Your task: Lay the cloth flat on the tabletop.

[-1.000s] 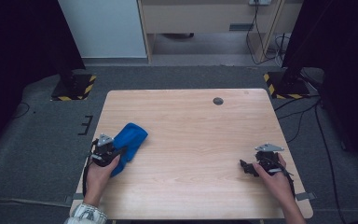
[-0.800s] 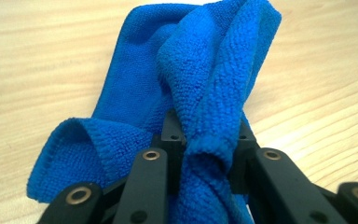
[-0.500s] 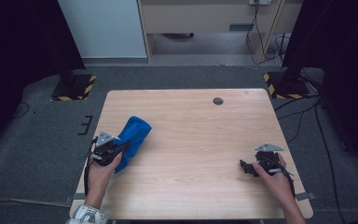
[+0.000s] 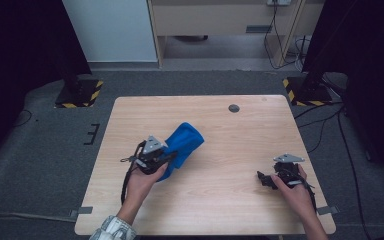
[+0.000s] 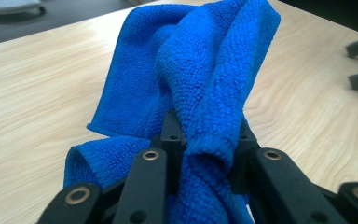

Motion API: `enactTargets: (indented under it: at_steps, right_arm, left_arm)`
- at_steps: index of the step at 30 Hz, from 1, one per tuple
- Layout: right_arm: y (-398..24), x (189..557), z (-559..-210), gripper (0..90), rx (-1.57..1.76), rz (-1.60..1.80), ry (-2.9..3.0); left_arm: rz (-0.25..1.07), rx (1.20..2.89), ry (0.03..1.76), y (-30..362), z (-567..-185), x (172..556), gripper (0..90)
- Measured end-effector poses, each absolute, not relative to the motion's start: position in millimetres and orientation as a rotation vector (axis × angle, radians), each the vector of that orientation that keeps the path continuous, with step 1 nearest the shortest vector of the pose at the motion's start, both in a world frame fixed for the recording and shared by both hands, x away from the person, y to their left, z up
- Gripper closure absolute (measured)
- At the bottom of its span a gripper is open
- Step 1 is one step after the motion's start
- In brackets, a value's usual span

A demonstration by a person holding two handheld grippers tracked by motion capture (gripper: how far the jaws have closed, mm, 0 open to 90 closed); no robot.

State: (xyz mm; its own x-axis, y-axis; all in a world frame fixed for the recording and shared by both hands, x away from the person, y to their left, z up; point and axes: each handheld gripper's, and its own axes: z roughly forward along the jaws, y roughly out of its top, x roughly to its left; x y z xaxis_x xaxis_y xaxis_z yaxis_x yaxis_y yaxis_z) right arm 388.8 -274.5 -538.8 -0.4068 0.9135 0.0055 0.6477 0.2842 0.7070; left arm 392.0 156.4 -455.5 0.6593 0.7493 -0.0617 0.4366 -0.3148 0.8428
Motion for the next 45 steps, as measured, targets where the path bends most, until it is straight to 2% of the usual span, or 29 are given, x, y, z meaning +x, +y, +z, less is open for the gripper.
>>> enactTargets:
  at_steps: [11, 20, 23, 24, 29, 31, 33, 34, 38, 39, 40, 45]
  right_arm:
    - [-273.8, 388.3, -538.9, 2.4, 1.409, 0.894, 2.154]
    - [-271.3, 387.5, -538.4, 4.3, 1.408, 0.893, 2.154]
    - [-268.7, 387.4, -535.7, 13.9, 1.406, 0.905, 2.153]
    - [-267.1, 387.2, -534.3, 13.8, 1.391, 0.928, 2.148]
    - [-259.5, 381.9, -520.6, 23.2, 1.296, 1.024, 2.127]
    - [-256.0, 379.1, -515.4, 26.8, 1.255, 1.053, 2.123]
    - [-253.8, 377.9, -513.7, 28.5, 1.248, 1.068, 2.12]
    - [-249.8, 376.1, -511.5, 32.5, 1.227, 1.091, 2.13]
    - [-240.8, 373.3, -509.1, 42.5, 1.185, 1.114, 2.167]
    - [-240.8, 373.3, -509.1, 42.5, 1.185, 1.114, 2.167]
    - [-236.3, 371.6, -507.5, 51.6, 1.159, 1.128, 2.18]
    - [-224.8, 369.1, -505.2, 67.7, 1.085, 1.15, 2.219]
  left_arm:
    - [0.304, 2.079, 0.822, 88.2, -482.8, 398.7, 72.7]
    - [0.255, 2.15, 0.848, 72.3, -524.0, 404.1, 71.6]
    - [0.256, 2.138, 0.845, 72.8, -527.0, 405.0, 68.4]
    - [0.261, 2.127, 0.853, 73.2, -527.9, 405.7, 65.1]
    - [0.309, 2.119, 0.857, 73.5, -524.2, 402.4, 35.9]
    - [0.317, 2.11, 0.85, 74.5, -520.9, 400.7, 28.9]
    - [0.327, 2.075, 0.834, 77.9, -512.9, 397.5, 25.8]
    - [0.318, 2.026, 0.828, 82.2, -504.5, 394.2, 24.0]
    - [0.359, 1.999, 0.814, 92.5, -489.1, 384.2, 23.2]
    - [0.359, 1.999, 0.814, 92.5, -489.1, 384.2, 23.7]
    - [0.381, 2.015, 0.827, 99.7, -484.1, 378.2, 25.2]
    - [0.422, 2.043, 0.848, 117.2, -484.4, 365.4, 31.4]
